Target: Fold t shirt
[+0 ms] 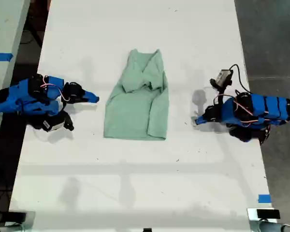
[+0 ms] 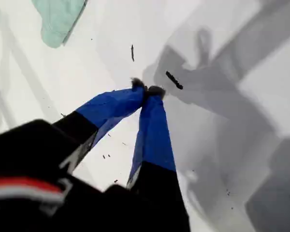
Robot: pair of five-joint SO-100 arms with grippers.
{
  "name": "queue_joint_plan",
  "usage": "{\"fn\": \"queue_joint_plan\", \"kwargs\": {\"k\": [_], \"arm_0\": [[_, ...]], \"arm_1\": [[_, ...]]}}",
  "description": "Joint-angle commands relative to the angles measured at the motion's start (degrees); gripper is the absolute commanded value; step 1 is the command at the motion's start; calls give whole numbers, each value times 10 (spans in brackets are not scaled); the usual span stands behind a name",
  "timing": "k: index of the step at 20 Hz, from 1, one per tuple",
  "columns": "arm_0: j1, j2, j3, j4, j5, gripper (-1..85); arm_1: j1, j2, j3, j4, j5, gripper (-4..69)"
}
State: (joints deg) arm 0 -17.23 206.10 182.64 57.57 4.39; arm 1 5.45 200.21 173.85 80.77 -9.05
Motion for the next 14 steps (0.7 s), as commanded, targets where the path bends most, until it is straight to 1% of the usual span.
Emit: {"fn": "queue_joint_plan", "kwargs": {"k": [1,9,11,13,14], "arm_0": [[16,5,3,-6,-1,0],[20,5,-1,2,-11,0],[4,-21,-21,11,-4,0],[4,-217,-134,-3,18,0],[25,-345,-221,-6,30,0]], "arm_1": [[-7,5,25,-5,14,19],[-6,5,25,-5,16,19],[-5,5,25,-5,16,19],[-3,5,25,-5,16,19],[-3,5,25,-5,16,19]]}}
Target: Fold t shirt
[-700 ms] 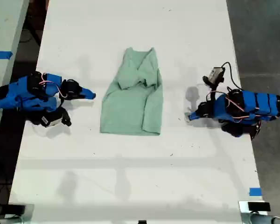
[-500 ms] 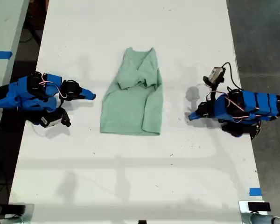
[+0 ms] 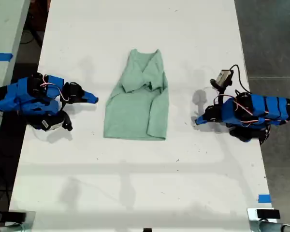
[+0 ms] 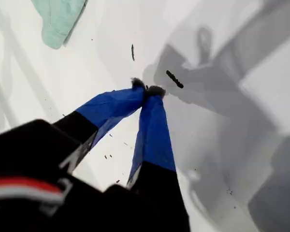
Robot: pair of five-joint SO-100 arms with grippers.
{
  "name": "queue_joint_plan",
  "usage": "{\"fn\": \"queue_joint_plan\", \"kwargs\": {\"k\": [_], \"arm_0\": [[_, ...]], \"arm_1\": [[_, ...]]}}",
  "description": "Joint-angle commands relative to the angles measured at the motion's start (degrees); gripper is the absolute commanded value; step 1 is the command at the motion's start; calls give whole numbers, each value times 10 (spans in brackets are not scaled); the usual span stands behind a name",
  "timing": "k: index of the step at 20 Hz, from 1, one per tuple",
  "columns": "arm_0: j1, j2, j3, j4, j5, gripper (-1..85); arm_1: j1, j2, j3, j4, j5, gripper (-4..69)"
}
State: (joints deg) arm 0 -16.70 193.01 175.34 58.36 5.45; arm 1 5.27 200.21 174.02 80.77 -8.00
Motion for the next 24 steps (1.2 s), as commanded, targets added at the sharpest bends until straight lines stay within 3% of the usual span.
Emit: {"fn": "queue_joint_plan", "kwargs": {"k": [1,6,7,9,12,19,20,22,24], "arm_0": [[41,-324,-239,-10,32,0],[66,-744,-601,91,81,1],[61,-792,-624,101,84,45],[58,-845,-616,84,93,186],[56,-886,-579,47,76,230],[31,-920,-505,-17,31,181],[28,-941,-514,-17,29,153],[27,-974,-533,-12,27,1],[25,-990,-548,-1,29,0]], "arm_1": [[-1,5,24,-5,5,19],[-4,5,24,-5,7,19],[-4,5,24,-5,6,19],[-4,5,24,-5,6,19],[-4,5,24,-5,6,19],[-4,5,24,-5,6,19],[-4,5,24,-5,6,19],[-5,5,24,-5,6,19],[-5,5,24,-5,6,19]]}}
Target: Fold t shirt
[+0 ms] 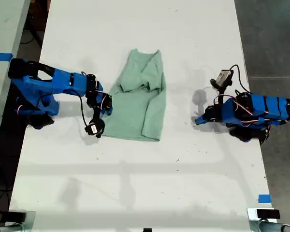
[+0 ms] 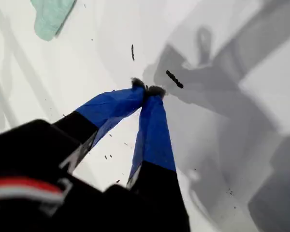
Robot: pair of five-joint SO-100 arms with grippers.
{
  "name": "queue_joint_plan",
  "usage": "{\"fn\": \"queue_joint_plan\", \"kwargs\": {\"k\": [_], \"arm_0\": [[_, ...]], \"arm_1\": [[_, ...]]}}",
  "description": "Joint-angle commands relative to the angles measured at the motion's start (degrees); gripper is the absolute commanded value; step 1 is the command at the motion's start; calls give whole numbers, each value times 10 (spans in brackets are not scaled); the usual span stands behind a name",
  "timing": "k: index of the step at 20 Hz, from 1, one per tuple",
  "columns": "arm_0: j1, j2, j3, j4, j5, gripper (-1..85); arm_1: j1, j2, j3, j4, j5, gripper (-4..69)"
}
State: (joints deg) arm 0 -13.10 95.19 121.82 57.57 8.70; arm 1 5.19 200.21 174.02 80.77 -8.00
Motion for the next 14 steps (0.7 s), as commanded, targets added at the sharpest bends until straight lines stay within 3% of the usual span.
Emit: {"fn": "queue_joint_plan", "kwargs": {"k": [1,8,10,14], "arm_0": [[-11,-11,-22,18,-8,0],[19,-54,-356,271,-38,0],[40,-96,-485,306,-33,0],[66,-215,-657,295,-26,0]], "arm_1": [[-4,5,24,-5,6,19],[-3,5,24,-5,5,19],[-3,5,24,-5,5,19],[-4,5,24,-5,5,19]]}}
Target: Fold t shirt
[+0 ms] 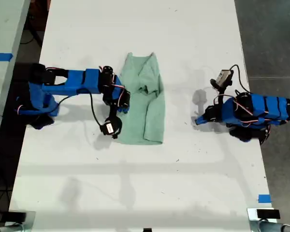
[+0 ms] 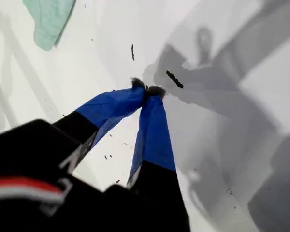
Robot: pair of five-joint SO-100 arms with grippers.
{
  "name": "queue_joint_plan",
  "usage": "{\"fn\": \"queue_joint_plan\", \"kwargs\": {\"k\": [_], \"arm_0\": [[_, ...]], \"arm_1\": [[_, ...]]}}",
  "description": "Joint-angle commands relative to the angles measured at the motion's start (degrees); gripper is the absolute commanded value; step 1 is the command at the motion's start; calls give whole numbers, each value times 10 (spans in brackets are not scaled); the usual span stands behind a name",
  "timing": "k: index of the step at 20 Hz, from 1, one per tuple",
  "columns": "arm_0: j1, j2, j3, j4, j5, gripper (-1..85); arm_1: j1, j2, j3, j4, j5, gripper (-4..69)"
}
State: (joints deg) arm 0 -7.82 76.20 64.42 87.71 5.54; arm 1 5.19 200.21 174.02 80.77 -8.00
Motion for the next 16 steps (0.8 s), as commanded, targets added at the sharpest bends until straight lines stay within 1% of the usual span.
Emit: {"fn": "queue_joint_plan", "kwargs": {"k": [1,4,7,8,9,10,11,15,16], "arm_0": [[13,-47,-91,-27,9,0],[11,-92,-91,-102,15,0],[12,-112,-91,-172,40,0],[13,-116,-91,-190,47,55],[14,-119,-91,-202,53,159],[15,-120,-92,-211,65,289],[14,-120,-92,-213,72,338],[4,-83,-91,-189,73,311],[-2,-62,-90,-171,67,272]], "arm_1": [[-4,5,24,-5,5,19],[-4,5,24,-5,5,19],[-4,5,24,-5,5,19],[-4,5,24,-5,5,19],[-4,5,24,-5,5,19],[-4,5,24,-5,5,19],[-4,5,24,-5,5,19],[-4,5,24,-5,5,19],[-4,5,24,-5,5,19]]}}
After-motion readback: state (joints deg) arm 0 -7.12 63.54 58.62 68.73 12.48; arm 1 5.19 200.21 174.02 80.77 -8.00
